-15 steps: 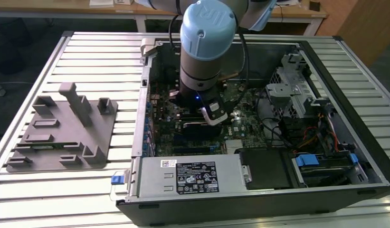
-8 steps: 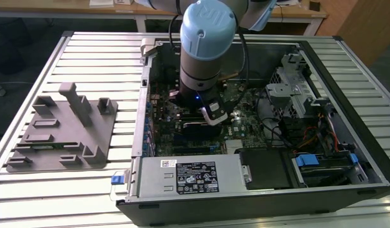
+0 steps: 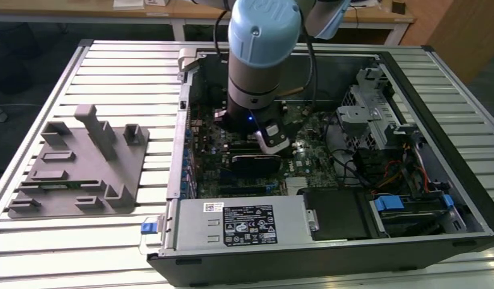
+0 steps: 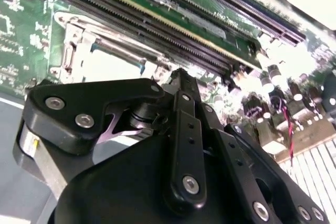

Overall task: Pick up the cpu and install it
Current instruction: 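Install the second cpu locking lever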

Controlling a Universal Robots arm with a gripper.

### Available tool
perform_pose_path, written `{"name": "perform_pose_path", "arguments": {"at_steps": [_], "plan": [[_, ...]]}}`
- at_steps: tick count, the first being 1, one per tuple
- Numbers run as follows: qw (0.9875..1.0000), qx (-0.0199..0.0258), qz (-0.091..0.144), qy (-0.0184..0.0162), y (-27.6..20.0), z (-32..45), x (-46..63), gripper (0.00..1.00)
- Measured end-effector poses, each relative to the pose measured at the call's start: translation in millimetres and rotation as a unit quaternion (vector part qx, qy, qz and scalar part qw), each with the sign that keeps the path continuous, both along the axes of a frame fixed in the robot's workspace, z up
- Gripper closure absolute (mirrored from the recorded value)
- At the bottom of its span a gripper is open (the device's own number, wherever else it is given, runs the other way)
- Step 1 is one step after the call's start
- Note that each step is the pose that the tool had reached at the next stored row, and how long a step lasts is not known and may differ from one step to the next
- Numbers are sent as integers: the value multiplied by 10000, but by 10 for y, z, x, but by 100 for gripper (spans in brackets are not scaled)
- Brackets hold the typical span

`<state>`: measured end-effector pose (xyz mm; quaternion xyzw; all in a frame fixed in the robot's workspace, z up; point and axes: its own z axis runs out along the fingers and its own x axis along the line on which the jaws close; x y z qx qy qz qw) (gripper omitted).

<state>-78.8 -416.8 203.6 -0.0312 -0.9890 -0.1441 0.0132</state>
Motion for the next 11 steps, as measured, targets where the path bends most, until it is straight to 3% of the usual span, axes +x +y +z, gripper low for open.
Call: {"name": "perform_pose_path", "arguments": {"at_steps": [5, 11], "plan": [[10000, -6, 1, 0, 0, 169, 0, 89], [10000, -82, 0, 0, 0, 340, 0, 89]]}}
